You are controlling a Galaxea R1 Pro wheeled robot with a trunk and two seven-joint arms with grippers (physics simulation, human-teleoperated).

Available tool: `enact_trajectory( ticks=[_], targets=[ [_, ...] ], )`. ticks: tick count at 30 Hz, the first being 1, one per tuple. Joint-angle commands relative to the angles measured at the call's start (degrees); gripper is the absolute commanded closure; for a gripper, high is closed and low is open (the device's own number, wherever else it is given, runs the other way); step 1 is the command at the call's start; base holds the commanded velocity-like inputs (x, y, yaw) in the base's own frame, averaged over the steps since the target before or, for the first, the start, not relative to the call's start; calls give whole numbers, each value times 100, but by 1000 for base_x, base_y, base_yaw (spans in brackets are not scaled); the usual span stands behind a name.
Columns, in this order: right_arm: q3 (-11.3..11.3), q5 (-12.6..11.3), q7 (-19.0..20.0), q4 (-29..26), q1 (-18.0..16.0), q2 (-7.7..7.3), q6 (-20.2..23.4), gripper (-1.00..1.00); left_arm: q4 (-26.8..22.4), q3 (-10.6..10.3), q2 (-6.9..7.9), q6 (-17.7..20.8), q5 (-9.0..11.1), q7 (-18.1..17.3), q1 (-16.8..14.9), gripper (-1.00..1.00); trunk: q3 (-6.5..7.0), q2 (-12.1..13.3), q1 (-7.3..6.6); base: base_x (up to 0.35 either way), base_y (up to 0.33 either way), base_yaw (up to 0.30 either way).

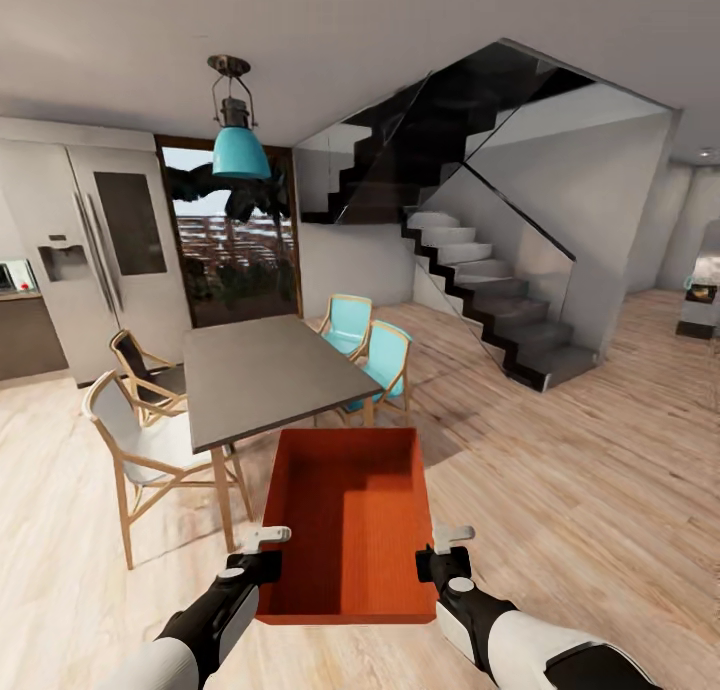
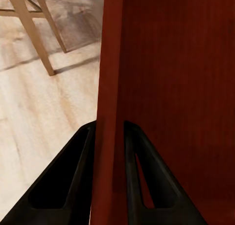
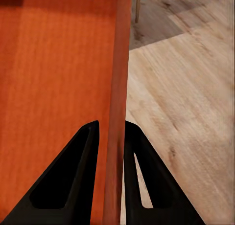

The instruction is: Move the two storage containers from the living room to the garage. In the garage, place one container on the floor and stack the other container on top of it (either order is fine).

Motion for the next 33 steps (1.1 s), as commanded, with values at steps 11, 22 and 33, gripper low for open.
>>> enact_trajectory(
  ticks=[11,22,33],
  targets=[
    [-501,-169,-20,22,-3,-24,-41,100,-91,29,10,-229,32,73,-3,100,-11,-9,4,313,0,-286],
    [-501,-169,-20,22,-6,-29,-45,100,-83,21,5,-229,38,73,-4,100,-11,-9,4,320,0,-286],
    [-501,-169,-20,22,-3,-27,-44,100,-82,13,7,-229,29,73,-3,100,-11,-9,4,320,0,-286]
  ],
)
